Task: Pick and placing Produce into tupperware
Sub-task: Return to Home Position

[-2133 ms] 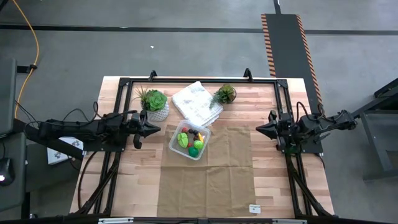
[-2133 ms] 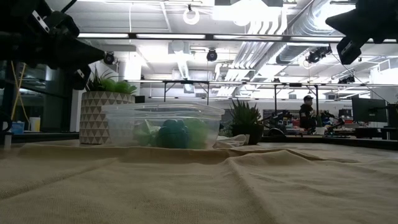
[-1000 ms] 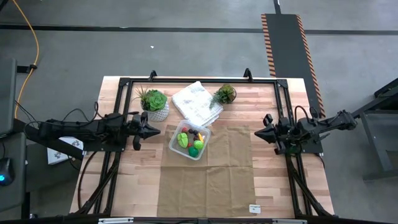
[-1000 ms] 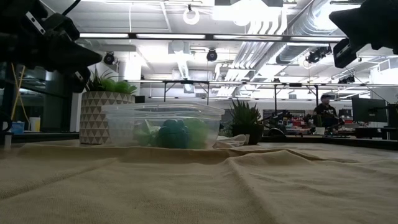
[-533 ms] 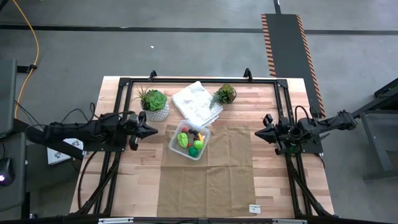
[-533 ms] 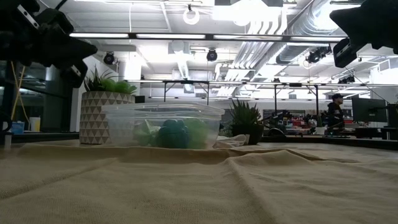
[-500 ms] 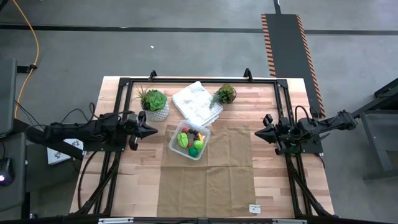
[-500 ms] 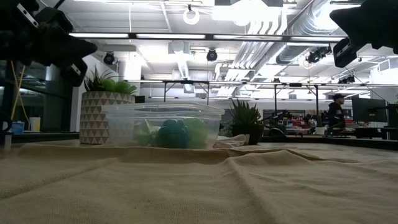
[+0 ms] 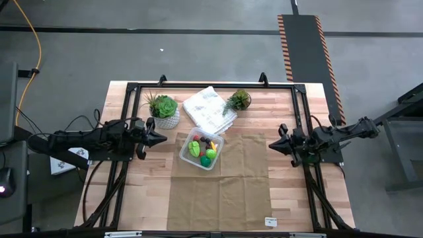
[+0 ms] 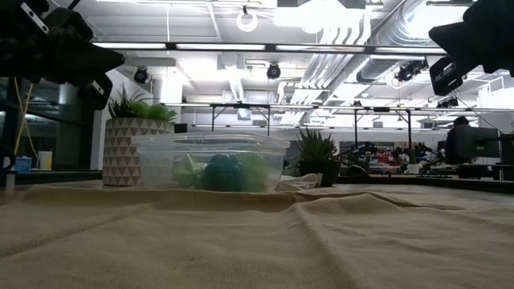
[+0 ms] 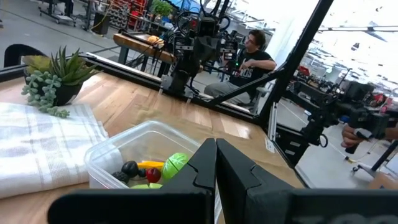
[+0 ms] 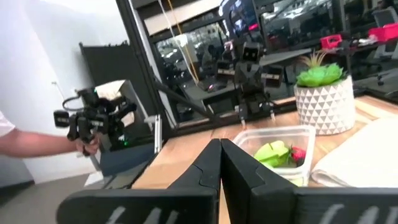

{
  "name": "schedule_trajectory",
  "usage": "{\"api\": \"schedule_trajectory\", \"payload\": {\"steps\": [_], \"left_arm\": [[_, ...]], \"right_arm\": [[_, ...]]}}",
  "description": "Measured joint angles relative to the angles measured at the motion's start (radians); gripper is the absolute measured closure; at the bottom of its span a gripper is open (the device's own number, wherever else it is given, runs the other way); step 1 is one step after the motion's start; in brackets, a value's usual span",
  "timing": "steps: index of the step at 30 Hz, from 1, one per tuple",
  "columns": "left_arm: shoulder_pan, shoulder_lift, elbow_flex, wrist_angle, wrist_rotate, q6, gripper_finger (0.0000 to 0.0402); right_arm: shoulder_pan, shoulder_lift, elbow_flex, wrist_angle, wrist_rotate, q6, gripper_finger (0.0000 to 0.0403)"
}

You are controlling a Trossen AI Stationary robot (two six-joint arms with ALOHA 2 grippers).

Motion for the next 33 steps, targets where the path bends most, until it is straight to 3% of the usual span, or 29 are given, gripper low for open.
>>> {"api": "schedule_trajectory", "payload": {"steps": [10, 16, 20, 33], "left_arm": [[0.000, 0.000, 0.005, -0.007, 0.019, -0.043, 0.0401], [0.000, 0.000, 0.053, -0.146, 0.026, -0.053, 0.0401], [0.000, 0.000, 0.067, -0.154, 0.026, -0.055, 0.0402], [0.000, -0.028, 0.068, -0.155, -0.065, -0.007, 0.0401]], "right_arm": [[0.000, 0.000, 0.000, -0.104, -0.060, -0.027, 0.0403], [0.000, 0.000, 0.000, -0.126, -0.087, -0.058, 0.0403], [-0.008, 0.000, 0.000, -0.134, -0.081, -0.080, 0.0403], [-0.186, 0.000, 0.000, -0.140, -0.152, -0.124, 0.0403]]}}
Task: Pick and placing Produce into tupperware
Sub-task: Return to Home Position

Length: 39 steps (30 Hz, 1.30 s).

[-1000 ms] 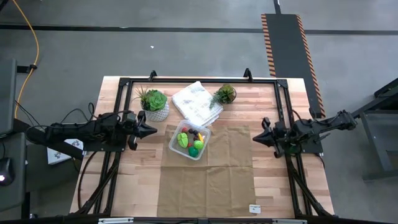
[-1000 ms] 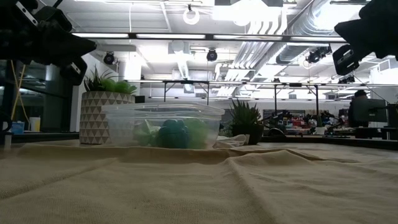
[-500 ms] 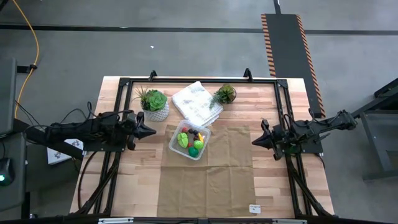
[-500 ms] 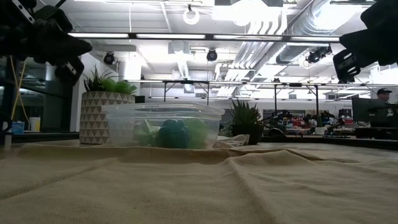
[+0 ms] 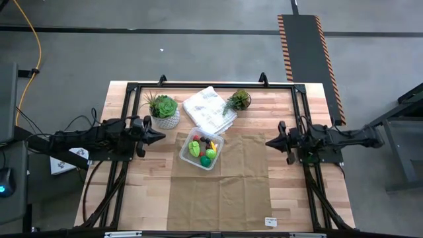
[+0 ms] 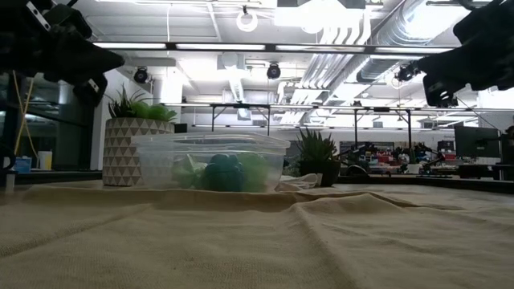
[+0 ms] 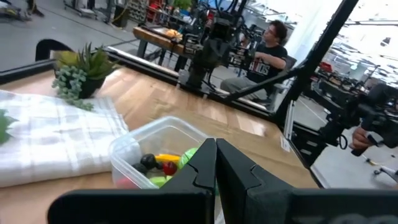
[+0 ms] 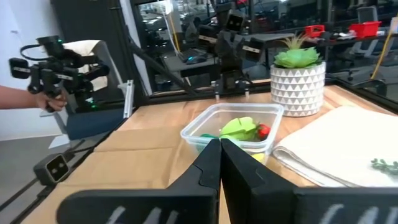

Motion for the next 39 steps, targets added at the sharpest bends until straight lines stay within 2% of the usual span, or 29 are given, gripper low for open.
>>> {"api": "schedule_trajectory", "payload": {"steps": [11, 20, 26, 39], "left_arm": [[0.000, 0.001, 0.000, 0.113, -0.040, 0.051, 0.0401], [0.000, 0.001, -0.002, 0.225, -0.041, 0.089, 0.0401], [0.000, 0.001, -0.067, 0.353, -0.043, 0.091, 0.0401], [0.000, 0.001, -0.078, 0.297, -0.038, 0.069, 0.0401]], "right_arm": [[-0.116, 0.000, 0.000, 0.015, -0.108, 0.010, 0.0403], [-0.125, 0.000, 0.000, 0.015, -0.115, 0.002, 0.0403], [-0.134, 0.000, 0.000, 0.016, -0.117, 0.001, 0.0403], [-0.134, 0.000, 0.000, 0.024, -0.162, -0.024, 0.0403]]}}
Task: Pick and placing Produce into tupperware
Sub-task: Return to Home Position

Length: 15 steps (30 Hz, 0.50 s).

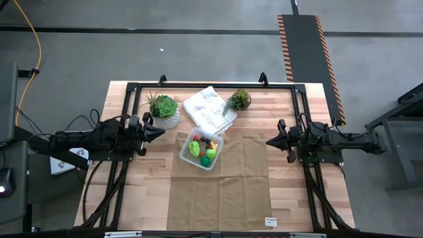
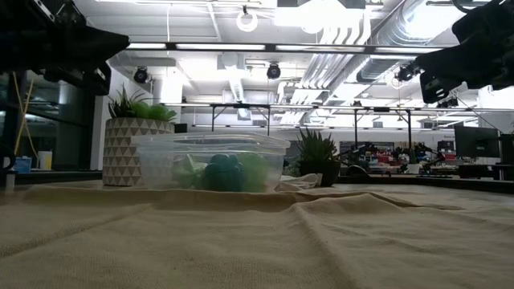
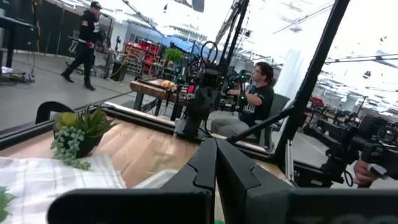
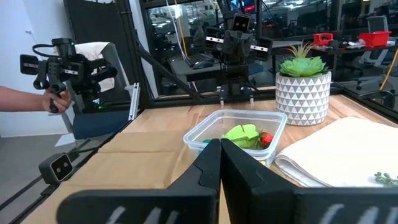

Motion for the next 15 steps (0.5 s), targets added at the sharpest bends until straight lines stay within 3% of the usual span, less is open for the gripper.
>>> {"api": "schedule_trajectory", "payload": {"steps": [15], "left_arm": [[0.000, 0.000, 0.000, -0.093, -0.002, -0.052, 0.0402]], "right_arm": [[0.002, 0.000, 0.000, 0.004, -0.021, 0.044, 0.0403]]}}
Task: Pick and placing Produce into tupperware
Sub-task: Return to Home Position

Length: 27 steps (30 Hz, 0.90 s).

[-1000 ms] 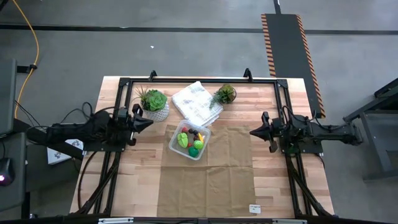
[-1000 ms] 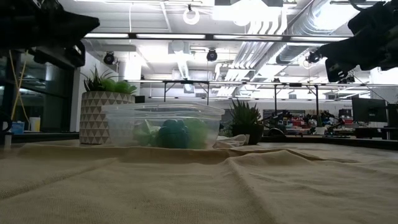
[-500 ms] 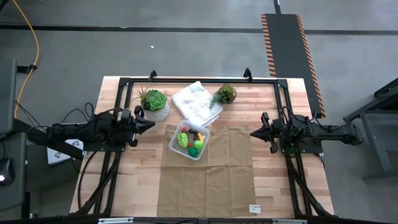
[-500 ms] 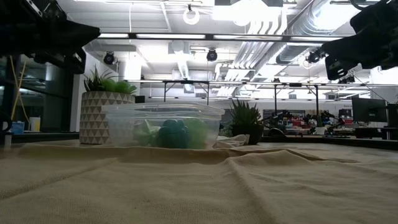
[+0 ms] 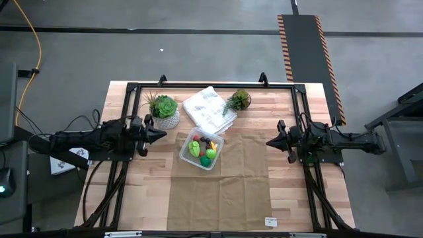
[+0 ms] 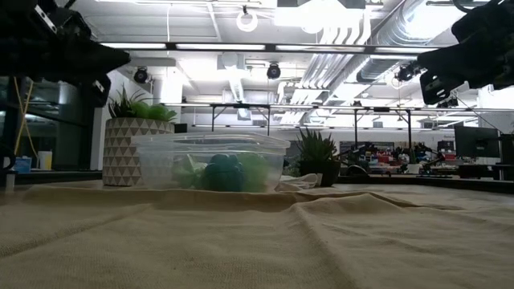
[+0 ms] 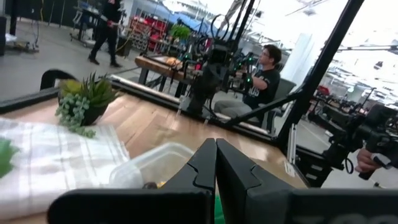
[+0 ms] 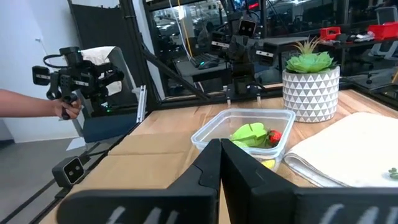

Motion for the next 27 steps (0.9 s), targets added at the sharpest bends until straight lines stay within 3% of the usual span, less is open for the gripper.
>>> {"api": "schedule_trajectory", "payload": {"steps": [8, 27], "left_arm": [[0.000, 0.000, 0.000, -0.009, 0.000, -0.020, 0.0402], [0.000, 0.000, 0.000, -0.009, 0.000, -0.042, 0.0401]], "right_arm": [[0.000, 0.000, 0.000, -0.020, 0.103, -0.028, 0.0403], [0.000, 0.000, 0.000, -0.020, 0.121, 0.104, 0.0403]]}}
